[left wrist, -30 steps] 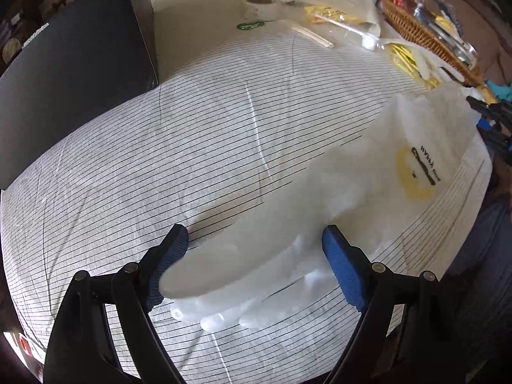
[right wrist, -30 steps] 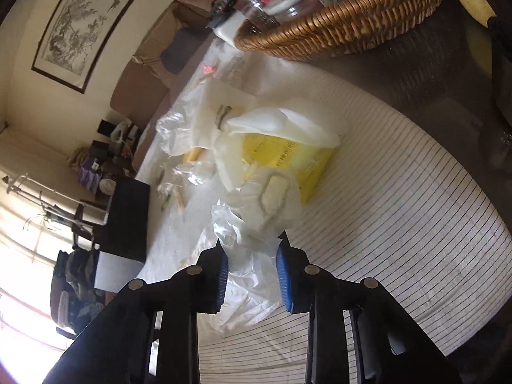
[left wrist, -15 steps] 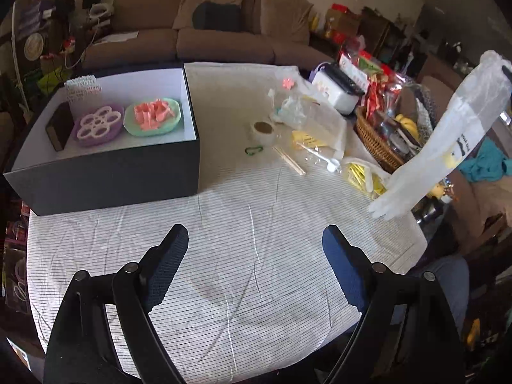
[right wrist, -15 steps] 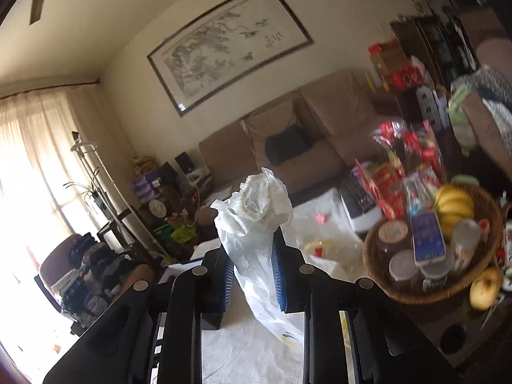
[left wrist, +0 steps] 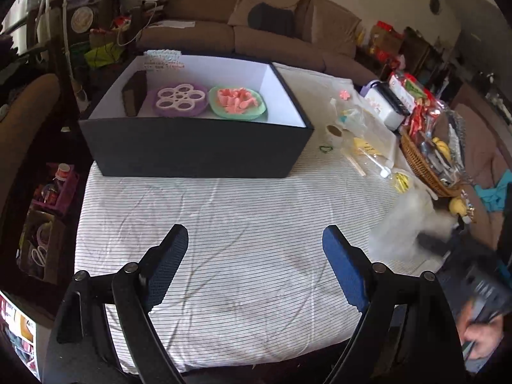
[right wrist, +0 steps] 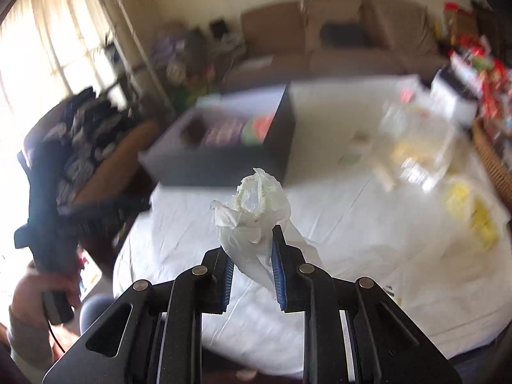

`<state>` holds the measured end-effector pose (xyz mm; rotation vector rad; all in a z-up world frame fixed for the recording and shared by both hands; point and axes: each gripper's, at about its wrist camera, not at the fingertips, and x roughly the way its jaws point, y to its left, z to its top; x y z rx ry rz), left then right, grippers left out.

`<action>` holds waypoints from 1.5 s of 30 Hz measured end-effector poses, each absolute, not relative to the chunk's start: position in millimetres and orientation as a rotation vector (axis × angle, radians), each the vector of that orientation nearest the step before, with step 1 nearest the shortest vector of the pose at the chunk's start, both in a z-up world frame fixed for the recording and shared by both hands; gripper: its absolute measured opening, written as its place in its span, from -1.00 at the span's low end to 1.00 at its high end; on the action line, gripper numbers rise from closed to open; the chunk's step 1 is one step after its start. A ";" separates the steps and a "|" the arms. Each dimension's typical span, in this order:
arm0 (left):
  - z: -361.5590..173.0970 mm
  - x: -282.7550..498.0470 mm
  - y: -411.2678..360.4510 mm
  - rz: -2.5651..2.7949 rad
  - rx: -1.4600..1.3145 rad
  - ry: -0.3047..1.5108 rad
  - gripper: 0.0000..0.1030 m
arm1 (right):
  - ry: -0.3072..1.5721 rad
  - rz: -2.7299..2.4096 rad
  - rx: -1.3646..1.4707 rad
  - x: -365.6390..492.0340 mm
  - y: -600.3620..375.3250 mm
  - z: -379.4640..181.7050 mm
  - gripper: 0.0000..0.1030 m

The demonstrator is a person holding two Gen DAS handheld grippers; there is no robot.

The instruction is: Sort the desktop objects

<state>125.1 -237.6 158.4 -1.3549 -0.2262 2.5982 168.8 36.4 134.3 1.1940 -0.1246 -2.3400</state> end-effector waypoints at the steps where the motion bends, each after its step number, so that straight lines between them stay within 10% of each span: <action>1: 155.4 126.0 -243.6 2.602 -1.373 -0.222 0.64 | -0.102 -2.280 1.254 170.4 21.1 114.7 -0.54; 7: 142.9 132.4 -245.8 2.578 -1.397 -0.253 0.64 | -0.224 -2.094 1.296 169.4 13.4 120.8 0.20; 16: 136.5 147.3 -182.2 2.421 -1.413 -0.168 0.64 | -0.180 -2.184 1.118 172.7 99.2 208.4 0.61; 27: 75.0 188.7 -105.2 2.392 -1.658 0.369 0.64 | -0.186 -2.474 1.516 109.8 277.4 86.2 0.64; 35: 86.7 198.7 -145.8 2.430 -1.733 0.070 0.65 | -0.388 -2.301 1.450 99.7 286.4 62.8 0.64; 40: 72.8 206.2 -161.6 2.406 -1.803 -0.073 0.66 | -0.554 -2.199 1.453 91.3 280.2 42.8 -0.54; 45: 55.1 205.8 -155.0 2.334 -1.805 -0.160 0.61 | -0.706 -2.180 1.431 84.1 287.4 36.3 -0.79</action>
